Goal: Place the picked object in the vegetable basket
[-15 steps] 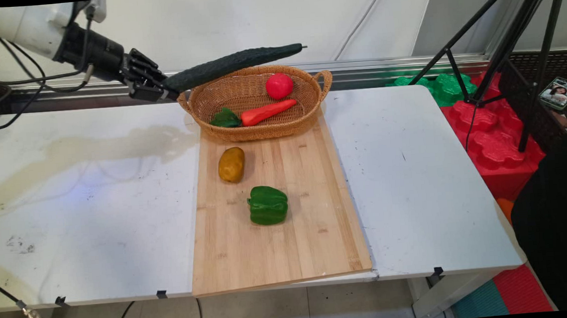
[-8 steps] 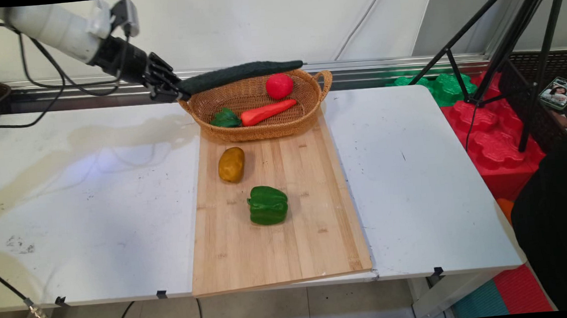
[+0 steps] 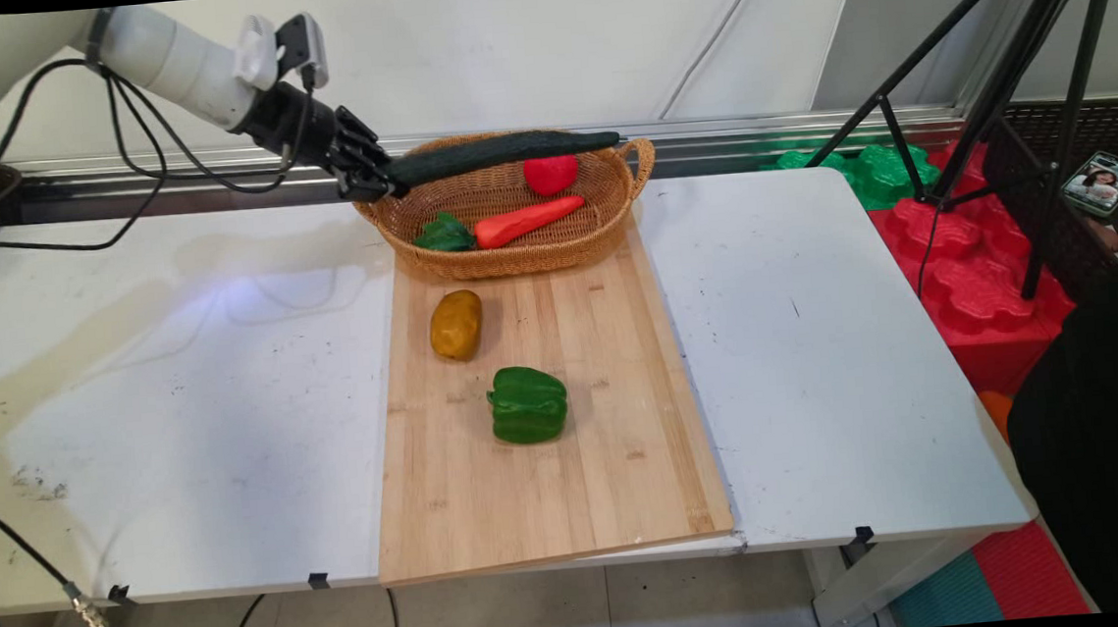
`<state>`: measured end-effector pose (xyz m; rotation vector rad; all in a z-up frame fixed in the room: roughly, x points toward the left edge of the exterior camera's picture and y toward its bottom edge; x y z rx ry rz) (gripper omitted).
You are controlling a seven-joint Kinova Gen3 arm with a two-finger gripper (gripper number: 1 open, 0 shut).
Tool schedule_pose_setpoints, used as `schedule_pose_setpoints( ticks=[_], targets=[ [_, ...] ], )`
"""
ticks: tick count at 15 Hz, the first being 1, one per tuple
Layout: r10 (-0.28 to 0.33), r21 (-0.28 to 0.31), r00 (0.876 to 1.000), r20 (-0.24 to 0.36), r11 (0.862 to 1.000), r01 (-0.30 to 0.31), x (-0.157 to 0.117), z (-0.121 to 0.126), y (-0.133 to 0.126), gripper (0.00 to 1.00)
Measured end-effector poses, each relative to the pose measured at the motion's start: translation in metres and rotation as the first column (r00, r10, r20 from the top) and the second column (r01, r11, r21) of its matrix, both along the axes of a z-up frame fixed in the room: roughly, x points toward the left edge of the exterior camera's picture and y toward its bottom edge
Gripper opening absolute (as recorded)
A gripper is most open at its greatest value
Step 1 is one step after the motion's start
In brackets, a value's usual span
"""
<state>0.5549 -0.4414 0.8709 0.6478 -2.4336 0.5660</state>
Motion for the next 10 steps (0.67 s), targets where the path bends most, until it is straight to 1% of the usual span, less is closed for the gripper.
schedule_pose_setpoints(
  ticks=[4,5,10],
  targets=[
    [-0.028,-0.002,0.999,0.03,1.0,0.029,-0.006,-0.014,-0.014,0.0],
    [-0.035,-0.003,0.999,0.037,0.999,0.035,-0.008,-0.017,-0.017,1.0],
    [-0.055,-0.017,0.997,0.054,0.998,0.056,-0.015,-0.024,-0.028,1.0]
  ],
)
